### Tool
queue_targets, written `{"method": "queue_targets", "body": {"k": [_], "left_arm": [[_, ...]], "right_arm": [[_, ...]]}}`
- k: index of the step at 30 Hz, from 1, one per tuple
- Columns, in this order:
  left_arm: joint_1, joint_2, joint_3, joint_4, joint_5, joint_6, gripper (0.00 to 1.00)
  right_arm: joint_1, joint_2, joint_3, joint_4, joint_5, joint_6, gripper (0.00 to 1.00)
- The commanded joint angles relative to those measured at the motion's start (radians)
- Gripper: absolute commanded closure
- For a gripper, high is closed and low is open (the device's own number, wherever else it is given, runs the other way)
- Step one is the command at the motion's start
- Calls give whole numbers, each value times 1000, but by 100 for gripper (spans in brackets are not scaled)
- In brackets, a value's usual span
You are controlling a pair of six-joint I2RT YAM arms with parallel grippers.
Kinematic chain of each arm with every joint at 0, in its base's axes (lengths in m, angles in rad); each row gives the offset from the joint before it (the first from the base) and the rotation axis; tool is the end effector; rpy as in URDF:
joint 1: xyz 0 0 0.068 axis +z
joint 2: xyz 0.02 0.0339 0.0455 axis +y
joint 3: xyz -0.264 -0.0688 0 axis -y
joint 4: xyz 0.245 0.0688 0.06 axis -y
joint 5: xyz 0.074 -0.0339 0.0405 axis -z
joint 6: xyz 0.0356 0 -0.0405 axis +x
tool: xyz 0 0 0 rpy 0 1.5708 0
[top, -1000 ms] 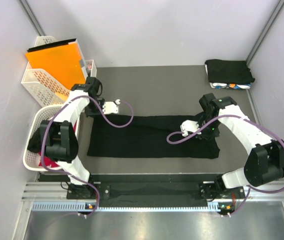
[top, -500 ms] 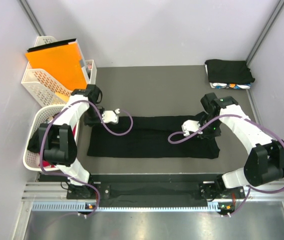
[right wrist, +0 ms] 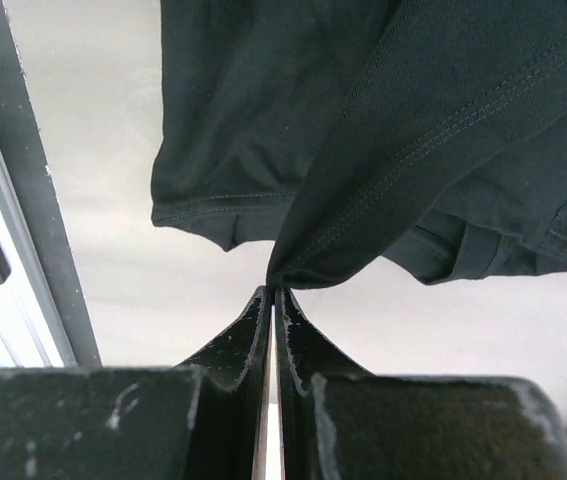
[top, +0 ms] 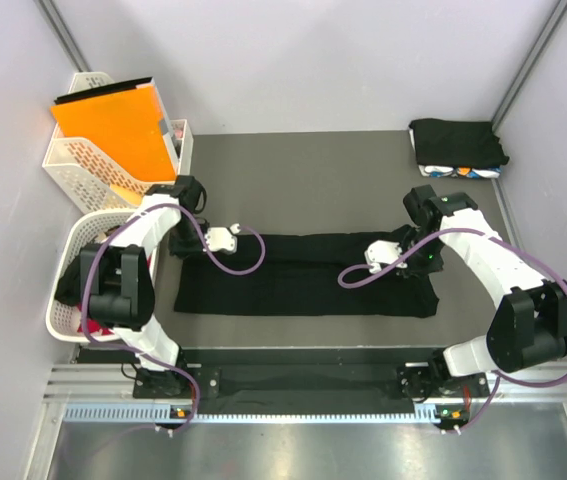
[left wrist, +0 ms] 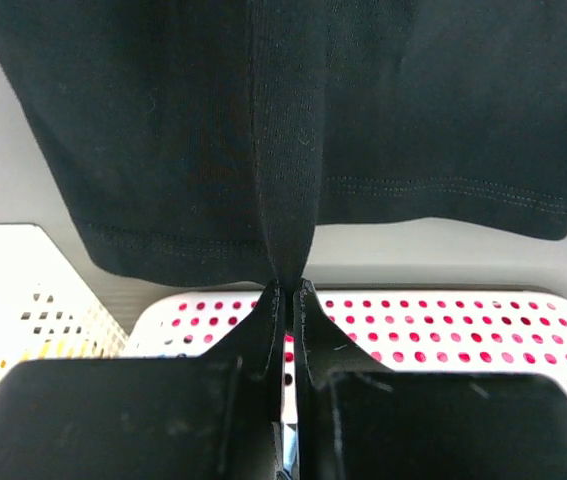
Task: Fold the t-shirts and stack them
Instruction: Fold the other side of the tshirt into a rectangle
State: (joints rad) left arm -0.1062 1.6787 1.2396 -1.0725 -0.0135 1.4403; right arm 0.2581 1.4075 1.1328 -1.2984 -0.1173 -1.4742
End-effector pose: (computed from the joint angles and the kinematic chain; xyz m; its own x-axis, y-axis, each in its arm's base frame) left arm 0.3005 -0.0316 0.2167 -0.0249 0.9997 0.0057 0.9979 0.0245 0.0604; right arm 0.2203 0.0625 0.2559 0.1588 -0.9804 -0.1163 -0.9868 -0.1614 0.0136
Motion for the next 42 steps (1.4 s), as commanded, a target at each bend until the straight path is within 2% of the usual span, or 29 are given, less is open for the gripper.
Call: {"method": "queue_targets", "body": {"k": [1,14,42], "left_arm": [[-1,22,-3,14,-14,3,100],[-38,72,20,-23,-13,14,100],[-38,1,-29,-21,-20,29,100]], "right_arm": [[-5,-15,35,-38,-38,-35,100],[52,-62,4,-55,-68,-40,100],[56,-142,-76,-81,-8,-52,100]]}}
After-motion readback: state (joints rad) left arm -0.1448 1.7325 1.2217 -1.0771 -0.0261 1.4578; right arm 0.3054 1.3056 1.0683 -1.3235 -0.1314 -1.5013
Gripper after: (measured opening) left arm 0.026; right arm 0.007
